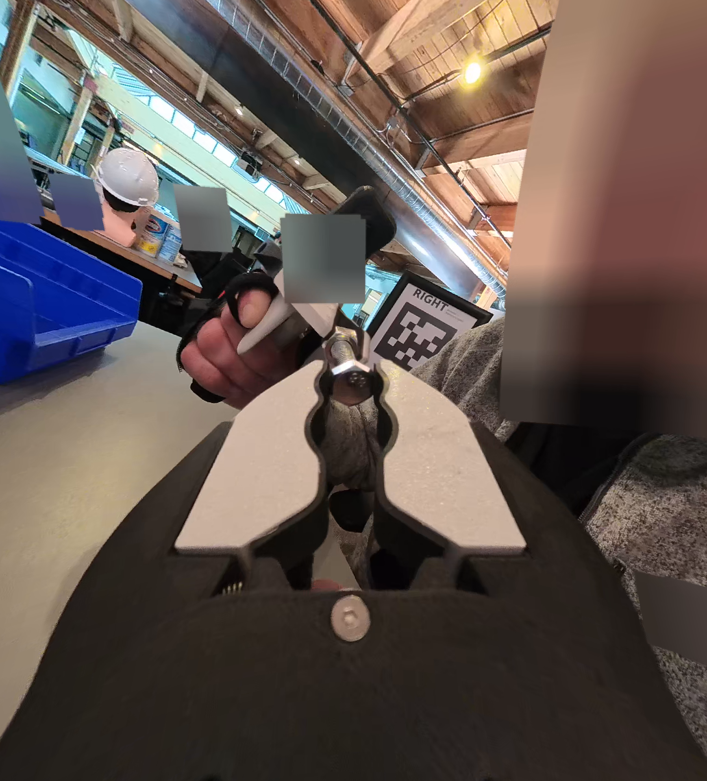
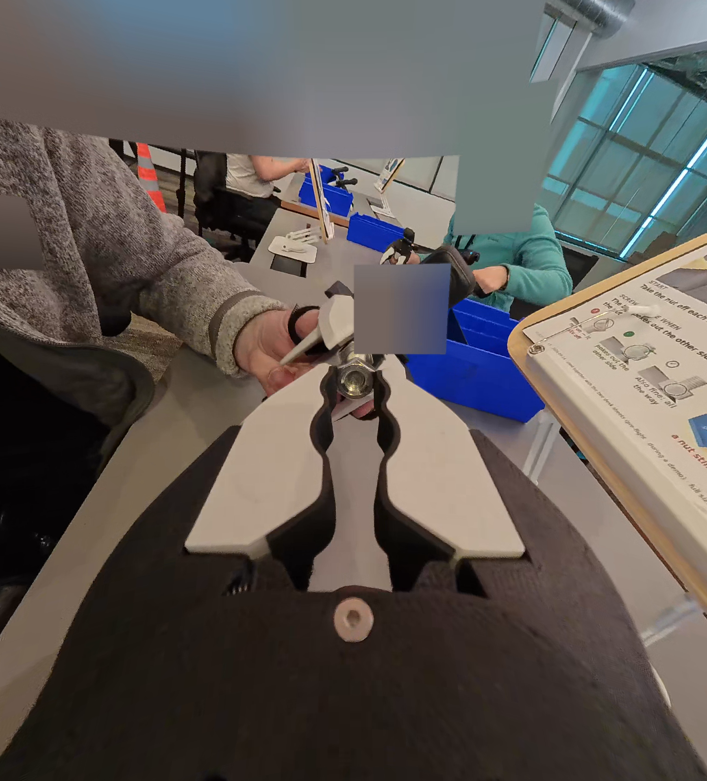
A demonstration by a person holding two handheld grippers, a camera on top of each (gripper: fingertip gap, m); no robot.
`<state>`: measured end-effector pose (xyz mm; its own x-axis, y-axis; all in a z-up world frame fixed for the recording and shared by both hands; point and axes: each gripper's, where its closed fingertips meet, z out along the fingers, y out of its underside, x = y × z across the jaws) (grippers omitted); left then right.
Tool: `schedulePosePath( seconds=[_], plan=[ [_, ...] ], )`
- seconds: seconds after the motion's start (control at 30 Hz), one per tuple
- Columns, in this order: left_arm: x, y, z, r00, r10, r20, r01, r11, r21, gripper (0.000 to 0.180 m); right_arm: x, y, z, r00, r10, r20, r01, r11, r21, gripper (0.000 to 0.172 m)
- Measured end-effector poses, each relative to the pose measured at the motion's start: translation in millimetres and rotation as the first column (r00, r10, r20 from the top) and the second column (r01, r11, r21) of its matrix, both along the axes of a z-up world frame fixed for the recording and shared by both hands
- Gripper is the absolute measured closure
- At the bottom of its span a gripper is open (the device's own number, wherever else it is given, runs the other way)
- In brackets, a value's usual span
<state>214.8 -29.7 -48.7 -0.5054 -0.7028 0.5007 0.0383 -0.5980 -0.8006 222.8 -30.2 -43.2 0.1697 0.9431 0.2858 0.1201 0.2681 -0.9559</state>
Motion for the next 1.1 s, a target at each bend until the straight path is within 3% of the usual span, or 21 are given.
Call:
schedulePosePath(
  seconds=[0.37,0.87,1.1],
  plan=[
    [0.4,0.5,-1.2,0.998,0.064,0.005,-0.065,0.994,0.089,0.162,0.2,0.5,-1.4,1.000,0.030,-0.003,-0.030,0.999,-0.031,0.155],
    [-3.6,1.6,3.6,0.997,0.068,0.041,-0.071,0.993,0.092,0.162,-1.2,-0.1,1.2,0.999,0.032,0.009,-0.032,0.999,0.016,0.143],
    [-1.4,-3.6,2.5,0.999,0.024,0.040,-0.026,0.998,0.066,0.162,-5.2,-1.7,-3.4,0.990,-0.016,0.138,-0.010,0.983,0.183,0.144]
  ],
)
